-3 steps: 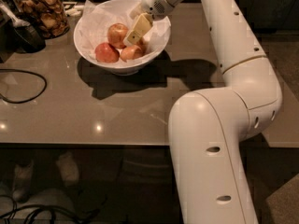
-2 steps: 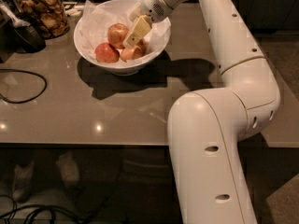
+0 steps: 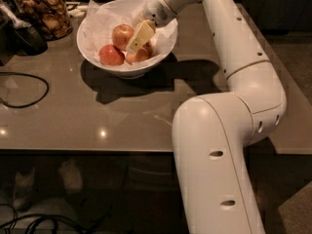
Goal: Pick apple from white bowl
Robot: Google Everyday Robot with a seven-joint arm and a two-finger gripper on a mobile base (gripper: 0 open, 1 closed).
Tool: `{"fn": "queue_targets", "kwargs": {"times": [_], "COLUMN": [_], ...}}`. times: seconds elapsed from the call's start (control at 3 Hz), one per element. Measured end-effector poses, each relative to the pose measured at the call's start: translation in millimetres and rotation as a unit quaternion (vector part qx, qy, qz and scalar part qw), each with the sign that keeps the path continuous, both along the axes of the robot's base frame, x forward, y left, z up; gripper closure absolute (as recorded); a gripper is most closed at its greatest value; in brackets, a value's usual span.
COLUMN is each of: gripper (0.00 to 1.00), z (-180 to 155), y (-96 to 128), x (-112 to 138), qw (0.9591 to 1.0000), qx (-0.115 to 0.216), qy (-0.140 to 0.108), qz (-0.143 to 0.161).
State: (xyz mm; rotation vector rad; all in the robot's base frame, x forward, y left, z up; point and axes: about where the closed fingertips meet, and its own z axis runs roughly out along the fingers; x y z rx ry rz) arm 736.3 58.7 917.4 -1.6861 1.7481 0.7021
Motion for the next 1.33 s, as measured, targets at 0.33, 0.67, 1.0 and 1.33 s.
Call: {"fn": "queue_targets", "kwargs": {"times": [0.33, 0.67, 1.0, 1.33], "gripper": [0.16, 0.15, 0.26, 0.5], "z": [-4.7, -7.6, -8.1, -8.1], "y": [5.1, 9.3, 10.2, 10.2], "x": [-0.1, 0.0, 0.1, 0.1], "qw": [1.0, 0.9999, 0.9999, 0.9999], "qx": [0.002, 0.003, 0.003, 0.003], "qy": [0.006, 0.009, 0.01, 0.01], "qz": [0.005, 0.009, 0.01, 0.009]}}
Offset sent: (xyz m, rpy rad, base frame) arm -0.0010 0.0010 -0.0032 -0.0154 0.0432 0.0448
